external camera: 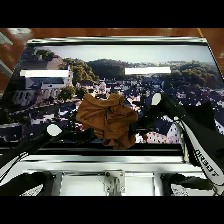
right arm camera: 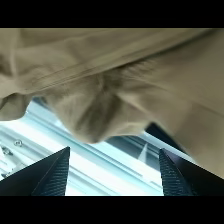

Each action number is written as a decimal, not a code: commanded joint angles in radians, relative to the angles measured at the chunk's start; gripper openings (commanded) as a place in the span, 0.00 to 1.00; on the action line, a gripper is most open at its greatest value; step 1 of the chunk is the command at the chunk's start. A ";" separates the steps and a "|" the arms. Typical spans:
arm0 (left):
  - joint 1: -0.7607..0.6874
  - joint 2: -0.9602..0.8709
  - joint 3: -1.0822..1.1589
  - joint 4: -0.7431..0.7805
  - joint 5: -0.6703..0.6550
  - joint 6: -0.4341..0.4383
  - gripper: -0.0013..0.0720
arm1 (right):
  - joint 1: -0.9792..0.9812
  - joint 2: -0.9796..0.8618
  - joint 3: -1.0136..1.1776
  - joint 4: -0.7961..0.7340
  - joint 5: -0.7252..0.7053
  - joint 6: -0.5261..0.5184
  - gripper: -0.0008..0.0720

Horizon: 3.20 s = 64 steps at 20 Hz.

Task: Fold the shirts.

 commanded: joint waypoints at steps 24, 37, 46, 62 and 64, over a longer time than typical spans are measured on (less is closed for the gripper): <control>0.017 0.010 0.002 0.018 0.014 0.031 0.08 | -0.088 -0.155 0.017 -0.169 -0.090 0.109 0.09; 0.374 0.671 0.665 0.240 0.312 0.196 0.08 | -0.296 0.558 0.518 -0.172 -0.217 0.252 0.09; 0.484 0.700 0.906 0.209 0.063 0.195 0.08 | -0.325 0.653 0.716 -0.072 -0.238 0.302 0.09; 0.484 0.838 0.910 0.478 -0.632 -0.007 0.08 | -0.325 0.748 0.887 -0.235 0.399 0.218 0.09; 0.484 0.843 0.910 0.479 -0.657 -0.008 0.08 | -0.325 0.748 0.887 -0.249 0.449 0.227 0.09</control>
